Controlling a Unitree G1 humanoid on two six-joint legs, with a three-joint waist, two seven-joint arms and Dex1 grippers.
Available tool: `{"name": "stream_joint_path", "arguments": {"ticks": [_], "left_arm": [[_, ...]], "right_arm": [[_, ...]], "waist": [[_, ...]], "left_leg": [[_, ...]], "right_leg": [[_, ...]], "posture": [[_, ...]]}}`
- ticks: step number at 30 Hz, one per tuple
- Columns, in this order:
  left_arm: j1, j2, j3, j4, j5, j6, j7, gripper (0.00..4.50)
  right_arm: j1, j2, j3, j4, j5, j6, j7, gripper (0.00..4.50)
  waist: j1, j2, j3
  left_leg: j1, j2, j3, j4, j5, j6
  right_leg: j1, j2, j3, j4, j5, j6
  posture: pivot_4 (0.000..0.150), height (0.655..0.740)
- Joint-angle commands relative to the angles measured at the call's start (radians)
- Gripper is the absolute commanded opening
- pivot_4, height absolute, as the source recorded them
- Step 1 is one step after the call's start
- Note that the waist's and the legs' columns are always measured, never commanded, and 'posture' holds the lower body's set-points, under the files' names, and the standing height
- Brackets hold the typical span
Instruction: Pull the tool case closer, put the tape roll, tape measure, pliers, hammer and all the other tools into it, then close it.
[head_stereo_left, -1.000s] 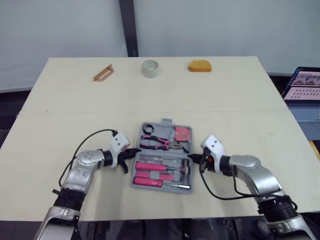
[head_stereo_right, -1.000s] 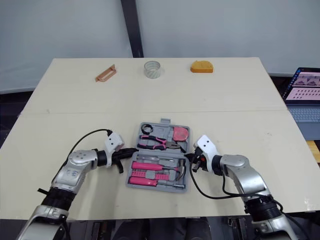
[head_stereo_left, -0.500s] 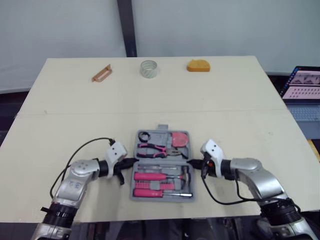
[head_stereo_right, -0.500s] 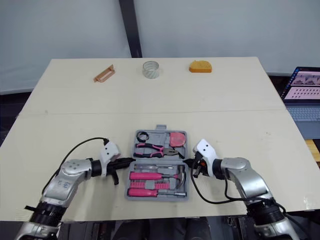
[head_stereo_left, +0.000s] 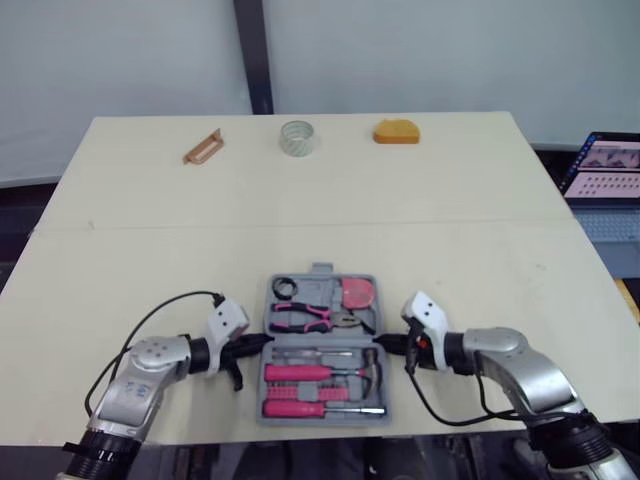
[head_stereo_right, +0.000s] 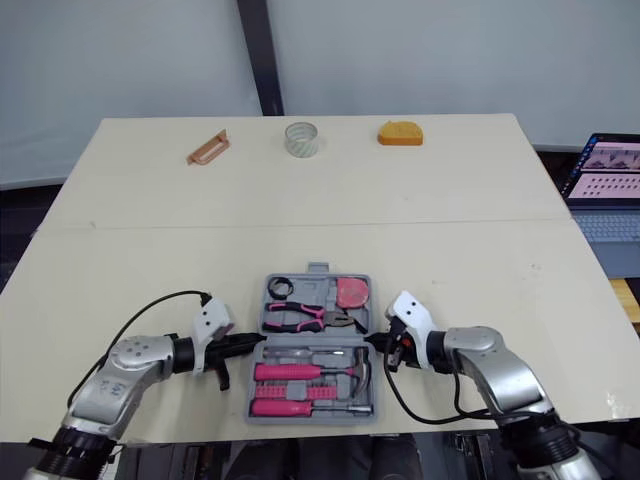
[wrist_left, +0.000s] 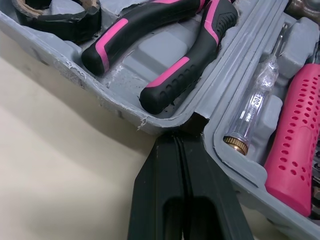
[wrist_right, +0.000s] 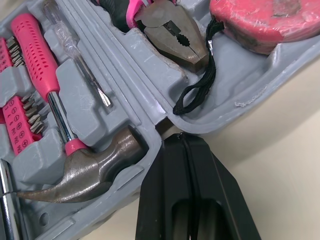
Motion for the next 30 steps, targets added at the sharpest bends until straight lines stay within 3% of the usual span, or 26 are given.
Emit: {"name": "stream_joint_path", "arguments": {"ticks": [1, 30], "left_arm": [[0.038, 0.015, -0.026, -0.029, -0.014, 0.032, -0.026, 0.00], [0.046, 0.026, -0.030, -0.051, -0.032, 0.067, -0.023, 0.00]], "right_arm": [[0.008, -0.005, 0.011, -0.057, 0.038, 0.004, 0.032, 0.02], [0.014, -0.013, 0.025, -0.068, 0.043, 0.011, 0.036, 0.02]], "waist": [[0.000, 0.000, 0.000], [0.001, 0.000, 0.000]], "left_leg": [[0.000, 0.000, 0.000, 0.000, 0.000, 0.000], [0.000, 0.000, 0.000, 0.000, 0.000, 0.000]], "right_leg": [[0.000, 0.000, 0.000, 0.000, 0.000, 0.000], [0.000, 0.000, 0.000, 0.000, 0.000, 0.000]], "posture": [[0.150, 0.7400], [0.150, 0.7400]]}}
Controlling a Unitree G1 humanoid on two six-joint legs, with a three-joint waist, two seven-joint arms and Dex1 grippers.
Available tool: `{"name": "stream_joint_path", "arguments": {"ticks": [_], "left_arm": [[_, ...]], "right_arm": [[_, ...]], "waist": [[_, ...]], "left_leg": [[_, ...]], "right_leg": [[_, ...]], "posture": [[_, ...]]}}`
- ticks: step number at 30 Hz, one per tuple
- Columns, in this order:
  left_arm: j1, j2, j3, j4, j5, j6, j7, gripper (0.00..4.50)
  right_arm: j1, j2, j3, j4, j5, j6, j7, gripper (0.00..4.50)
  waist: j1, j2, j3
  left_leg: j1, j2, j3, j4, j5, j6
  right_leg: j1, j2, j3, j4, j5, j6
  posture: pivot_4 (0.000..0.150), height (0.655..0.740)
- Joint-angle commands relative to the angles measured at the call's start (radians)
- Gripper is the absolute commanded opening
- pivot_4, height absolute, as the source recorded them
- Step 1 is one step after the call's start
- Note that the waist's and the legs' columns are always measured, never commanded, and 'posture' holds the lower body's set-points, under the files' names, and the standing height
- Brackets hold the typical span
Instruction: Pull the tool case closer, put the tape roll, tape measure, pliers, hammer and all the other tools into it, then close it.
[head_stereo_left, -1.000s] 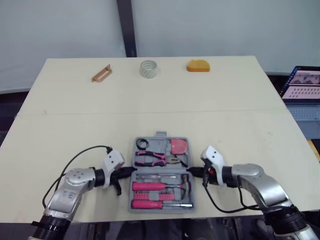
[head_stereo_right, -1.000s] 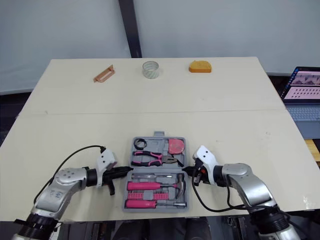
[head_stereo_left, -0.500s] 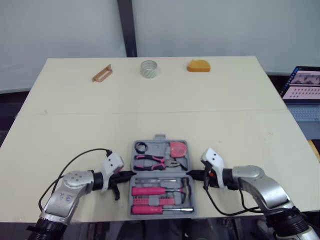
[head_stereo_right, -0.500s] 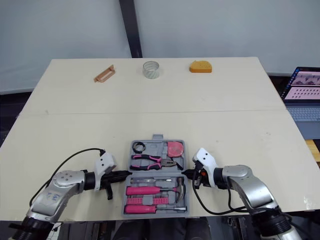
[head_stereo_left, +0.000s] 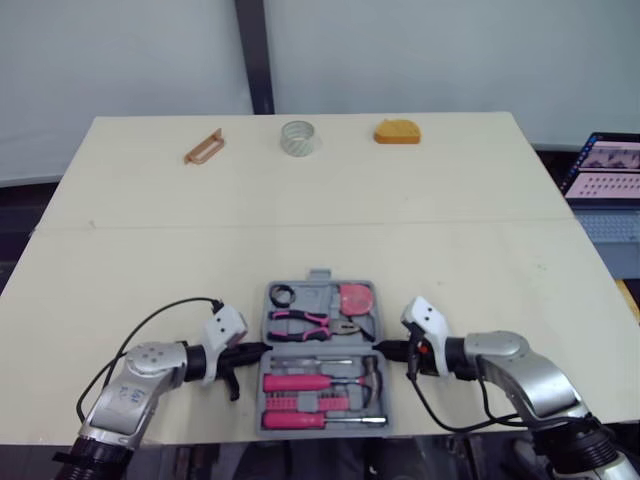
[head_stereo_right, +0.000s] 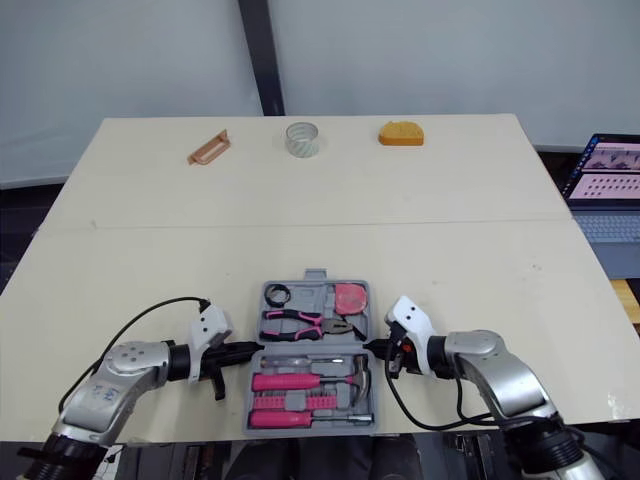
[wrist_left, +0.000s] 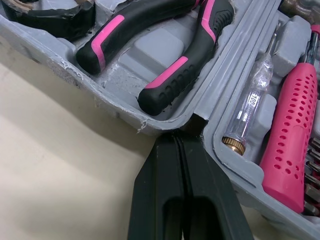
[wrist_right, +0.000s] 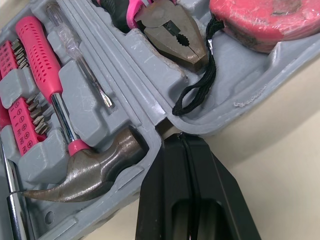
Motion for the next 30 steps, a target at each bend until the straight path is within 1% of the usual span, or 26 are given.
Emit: {"name": "stream_joint_path", "arguments": {"ticks": [1, 17, 23, 27, 30], "left_arm": [[0.025, 0.007, -0.028, -0.015, -0.008, 0.017, -0.016, 0.00], [0.035, 0.025, -0.025, -0.019, -0.018, 0.019, -0.019, 0.00], [0.017, 0.024, -0.012, 0.009, -0.012, 0.000, -0.008, 0.00], [0.011, 0.041, 0.017, 0.030, -0.011, -0.018, -0.007, 0.00], [0.019, 0.069, 0.059, 0.050, -0.015, -0.034, -0.008, 0.00]], "right_arm": [[0.000, 0.001, 0.020, -0.046, 0.028, -0.008, 0.028, 0.02], [-0.001, 0.012, 0.021, -0.031, 0.017, -0.024, 0.012, 0.02], [-0.009, 0.013, 0.013, -0.017, 0.011, -0.030, 0.005, 0.02], [-0.019, -0.011, -0.021, 0.003, 0.018, -0.023, 0.011, 0.02], [-0.014, -0.053, -0.045, 0.016, 0.015, -0.033, 0.024, 0.02]], "waist": [[0.000, 0.000, 0.000], [0.000, 0.000, 0.000], [0.000, 0.000, 0.000], [0.000, 0.000, 0.000], [0.000, 0.000, 0.000]], "left_leg": [[0.000, 0.000, 0.000, 0.000, 0.000, 0.000], [0.000, 0.000, 0.000, 0.000, 0.000, 0.000], [0.000, 0.000, 0.000, 0.000, 0.000, 0.000], [0.000, 0.000, 0.000, 0.000, 0.000, 0.000], [0.000, 0.000, 0.000, 0.000, 0.000, 0.000]], "right_leg": [[0.000, 0.000, 0.000, 0.000, 0.000, 0.000], [0.000, 0.000, 0.000, 0.000, 0.000, 0.000], [0.000, 0.000, 0.000, 0.000, 0.000, 0.000], [0.000, 0.000, 0.000, 0.000, 0.000, 0.000], [0.000, 0.000, 0.000, 0.000, 0.000, 0.000]], "posture": [[0.150, 0.7400], [0.150, 0.7400], [0.150, 0.7400], [0.150, 0.7400], [0.150, 0.7400]]}}
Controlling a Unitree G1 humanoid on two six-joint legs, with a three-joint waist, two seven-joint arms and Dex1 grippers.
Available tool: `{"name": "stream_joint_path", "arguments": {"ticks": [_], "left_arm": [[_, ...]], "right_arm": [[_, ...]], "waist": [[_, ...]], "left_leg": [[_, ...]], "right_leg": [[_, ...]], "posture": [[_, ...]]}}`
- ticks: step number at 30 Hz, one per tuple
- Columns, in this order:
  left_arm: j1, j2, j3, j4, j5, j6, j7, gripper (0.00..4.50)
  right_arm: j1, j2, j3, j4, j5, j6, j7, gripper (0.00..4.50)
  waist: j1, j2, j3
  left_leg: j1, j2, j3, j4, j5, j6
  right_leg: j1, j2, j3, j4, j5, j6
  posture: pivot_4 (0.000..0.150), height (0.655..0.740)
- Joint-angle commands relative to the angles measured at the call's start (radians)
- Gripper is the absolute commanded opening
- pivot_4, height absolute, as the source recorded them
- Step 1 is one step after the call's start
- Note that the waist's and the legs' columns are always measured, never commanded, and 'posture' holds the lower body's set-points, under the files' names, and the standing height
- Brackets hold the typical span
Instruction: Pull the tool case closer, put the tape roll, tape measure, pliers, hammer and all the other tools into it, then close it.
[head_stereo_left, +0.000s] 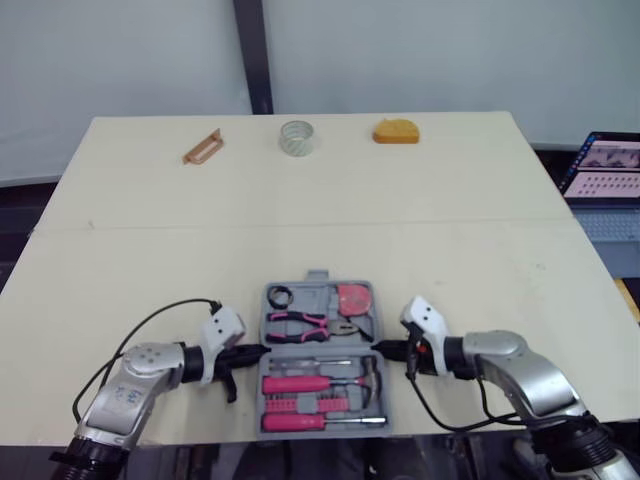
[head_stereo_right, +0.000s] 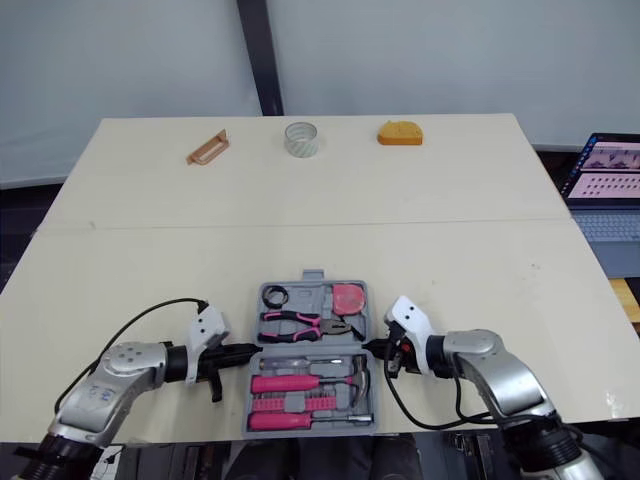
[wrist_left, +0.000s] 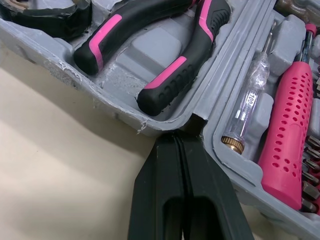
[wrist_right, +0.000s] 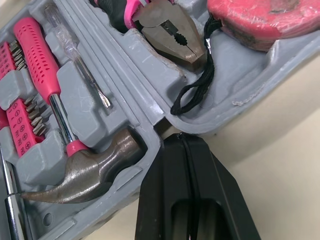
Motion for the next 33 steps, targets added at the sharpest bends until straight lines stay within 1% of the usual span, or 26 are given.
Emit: {"name": "stream_joint_path", "arguments": {"ticks": [1, 3, 4, 6, 10, 13, 14, 17, 20, 23, 27, 30, 33], "left_arm": [[0.021, 0.049, 0.068, 0.040, 0.001, -0.020, 0.000, 0.00], [0.030, 0.077, 0.105, 0.057, -0.001, -0.050, -0.008, 0.00], [0.033, 0.088, 0.127, 0.059, -0.006, -0.076, -0.014, 0.00], [0.041, 0.109, 0.176, 0.020, -0.057, -0.075, -0.049, 0.00], [0.086, 0.154, 0.178, -0.084, -0.091, -0.058, -0.112, 0.00], [0.110, 0.139, 0.198, -0.187, -0.188, 0.040, -0.115, 0.00], [0.127, 0.149, 0.186, -0.215, -0.192, 0.054, -0.121, 0.00], [0.170, 0.166, 0.141, -0.275, -0.214, 0.119, -0.133, 0.00], [0.213, 0.189, 0.060, -0.311, -0.171, 0.135, -0.134, 0.00], [0.228, 0.182, 0.006, -0.324, -0.139, 0.122, -0.106, 0.00], [0.235, 0.167, -0.052, -0.291, -0.094, 0.081, -0.090, 0.00], [0.241, 0.166, -0.098, -0.229, -0.024, 0.009, -0.077, 0.00], [0.238, 0.167, -0.127, -0.182, 0.015, -0.048, -0.077, 0.00]], "right_arm": [[-0.001, -0.051, -0.056, 0.007, 0.014, -0.024, 0.027, 0.02], [-0.005, -0.075, -0.083, 0.020, 0.033, -0.014, 0.032, 0.02], [-0.011, -0.081, -0.102, 0.026, 0.055, 0.004, 0.040, 0.26], [-0.040, -0.075, -0.158, 0.044, 0.129, 0.070, 0.052, 0.85], [-0.124, -0.039, -0.235, 0.093, 0.240, 0.188, 0.038, 2.77], [-0.209, -0.011, -0.247, 0.161, 0.276, 0.276, 0.012, 4.28], [-0.239, 0.002, -0.248, 0.188, 0.281, 0.301, -0.002, 4.40], [-0.310, 0.044, -0.241, 0.255, 0.287, 0.352, -0.035, 4.40], [-0.362, 0.087, -0.213, 0.324, 0.266, 0.390, -0.071, 4.40], [-0.394, 0.118, -0.192, 0.382, 0.247, 0.405, -0.099, 4.40], [-0.424, 0.156, -0.174, 0.433, 0.227, 0.415, -0.131, 4.40], [-0.433, 0.178, -0.166, 0.455, 0.224, 0.417, -0.139, 4.40], [-0.435, 0.209, -0.162, 0.477, 0.233, 0.423, -0.138, 4.40]], "waist": [[0.000, 0.000, 0.000], [0.000, 0.000, 0.000], [-0.001, 0.000, 0.000], [-0.001, 0.000, 0.000], [-0.001, 0.000, 0.001], [0.000, 0.001, 0.001], [0.000, 0.001, 0.001], [-0.002, 0.001, 0.001], [-0.002, 0.002, 0.002], [0.000, 0.002, 0.002], [-0.002, 0.003, 0.002], [-0.003, 0.003, 0.001], [-0.004, 0.006, -0.001]], "left_leg": [[0.000, 0.000, 0.000, 0.000, 0.000, 0.000], [0.000, 0.000, 0.000, 0.000, 0.000, 0.000], [0.000, 0.000, 0.000, 0.000, 0.000, 0.000], [0.000, 0.000, 0.000, 0.000, 0.000, 0.000], [-0.001, 0.000, 0.000, 0.000, 0.000, 0.000], [-0.001, 0.000, 0.000, 0.000, 0.000, 0.000], [-0.001, 0.000, 0.000, 0.000, 0.000, 0.000], [-0.001, 0.000, 0.000, 0.000, 0.000, 0.000], [-0.001, 0.000, 0.000, 0.000, 0.000, 0.000], [-0.001, 0.000, 0.000, 0.000, 0.000, 0.000], [-0.001, 0.000, 0.000, 0.000, 0.000, 0.000], [-0.001, 0.000, 0.000, -0.001, 0.000, 0.000], [0.000, 0.000, 0.000, -0.001, 0.000, 0.000]], "right_leg": [[0.000, 0.000, 0.000, 0.000, 0.000, 0.000], [0.000, 0.000, 0.000, 0.000, 0.000, 0.000], [0.000, 0.000, 0.000, 0.000, 0.000, 0.000], [0.000, 0.000, 0.000, 0.000, 0.000, 0.000], [0.000, 0.000, 0.000, -0.001, 0.000, 0.000], [0.000, 0.000, 0.000, -0.001, 0.000, 0.000], [0.000, 0.000, 0.000, -0.001, 0.000, 0.000], [0.000, 0.000, 0.000, 0.000, 0.000, 0.000], [-0.001, 0.000, 0.000, 0.000, 0.000, 0.000], [-0.001, 0.000, 0.000, 0.000, 0.000, 0.000], [-0.001, 0.000, 0.000, 0.000, 0.000, 0.000], [-0.001, 0.000, 0.000, 0.000, 0.000, 0.000], [-0.001, 0.000, 0.000, 0.000, 0.000, 0.000]], "posture": [[0.150, 0.7400], [0.150, 0.7400], [0.150, 0.7400], [0.150, 0.7400], [0.150, 0.7400], [0.150, 0.7400], [0.150, 0.7400], [0.150, 0.7400], [0.150, 0.7400], [0.150, 0.7400], [0.150, 0.7400], [0.150, 0.7400], [0.150, 0.7400]]}}
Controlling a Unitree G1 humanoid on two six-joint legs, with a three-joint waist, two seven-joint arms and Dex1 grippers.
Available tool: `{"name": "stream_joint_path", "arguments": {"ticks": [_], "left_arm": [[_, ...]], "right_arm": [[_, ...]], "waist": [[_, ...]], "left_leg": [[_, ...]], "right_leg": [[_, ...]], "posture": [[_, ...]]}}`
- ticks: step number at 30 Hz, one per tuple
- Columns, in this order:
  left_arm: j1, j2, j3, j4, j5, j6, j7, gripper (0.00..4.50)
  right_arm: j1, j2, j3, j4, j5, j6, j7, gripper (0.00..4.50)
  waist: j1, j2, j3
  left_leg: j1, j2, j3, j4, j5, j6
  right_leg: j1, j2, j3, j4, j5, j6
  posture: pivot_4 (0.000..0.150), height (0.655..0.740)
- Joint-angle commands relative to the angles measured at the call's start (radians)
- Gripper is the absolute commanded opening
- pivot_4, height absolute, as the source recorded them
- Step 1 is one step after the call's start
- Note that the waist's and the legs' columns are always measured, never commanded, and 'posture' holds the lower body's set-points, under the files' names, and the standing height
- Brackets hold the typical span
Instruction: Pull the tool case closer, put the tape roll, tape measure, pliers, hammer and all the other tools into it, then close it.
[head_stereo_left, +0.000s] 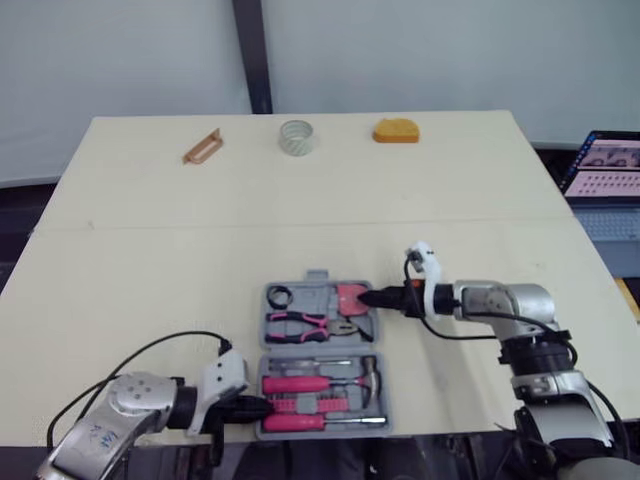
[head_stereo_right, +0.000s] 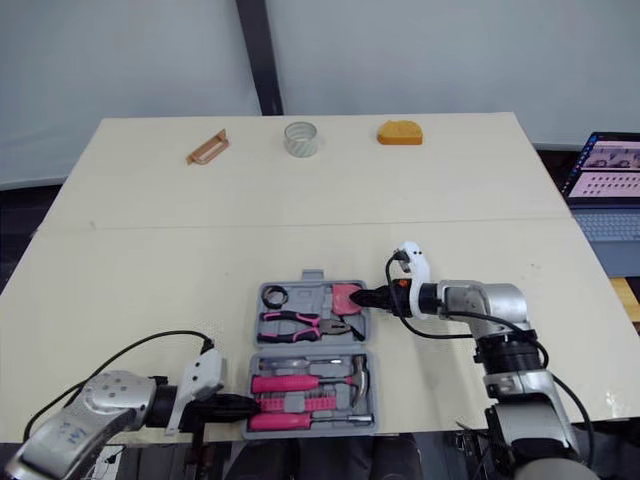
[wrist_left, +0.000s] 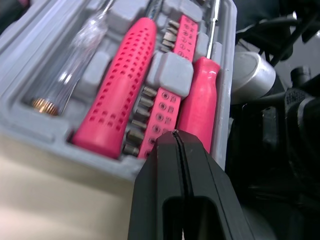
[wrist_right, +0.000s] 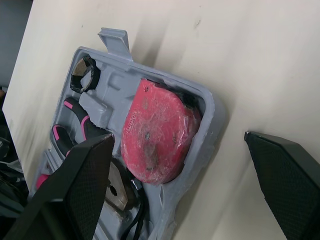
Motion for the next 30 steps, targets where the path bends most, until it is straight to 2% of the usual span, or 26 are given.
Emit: {"name": "stream_joint_path", "arguments": {"ticks": [1, 7, 16, 30], "left_arm": [[0.016, 0.005, -0.048, 0.086, 0.083, -0.041, 0.014, 0.00], [0.009, 0.003, -0.056, 0.119, 0.081, -0.072, 0.011, 0.00], [0.014, 0.020, -0.049, 0.150, 0.078, -0.101, 0.001, 0.00], [0.015, 0.008, -0.023, 0.146, 0.054, -0.085, 0.008, 0.00]], "right_arm": [[-0.003, 0.038, 0.005, 0.025, 0.004, 0.016, -0.008, 4.40], [0.009, 0.078, -0.002, 0.027, 0.019, 0.017, 0.005, 4.40], [0.032, 0.110, -0.044, -0.024, 0.084, 0.002, 0.065, 4.40], [0.065, 0.068, -0.032, -0.146, 0.138, -0.033, 0.187, 4.40]], "waist": [[-0.003, 0.003, -0.003], [-0.008, 0.013, -0.009], [-0.027, 0.014, -0.009], [-0.025, 0.014, -0.009]], "left_leg": [[0.000, 0.000, 0.000, 0.000, 0.000, 0.000], [0.001, 0.000, 0.000, -0.001, 0.000, 0.000], [0.002, 0.000, 0.000, -0.003, 0.000, 0.000], [0.002, 0.000, 0.000, -0.004, 0.000, 0.000]], "right_leg": [[0.000, 0.000, 0.000, 0.000, 0.000, 0.000], [0.000, 0.000, 0.000, 0.000, 0.000, 0.000], [0.000, 0.000, 0.000, 0.000, 0.000, 0.000], [0.000, 0.000, 0.000, 0.000, 0.000, 0.000]], "posture": [[0.150, 0.7400], [0.150, 0.7400], [0.150, 0.7400], [0.150, 0.7400]]}}
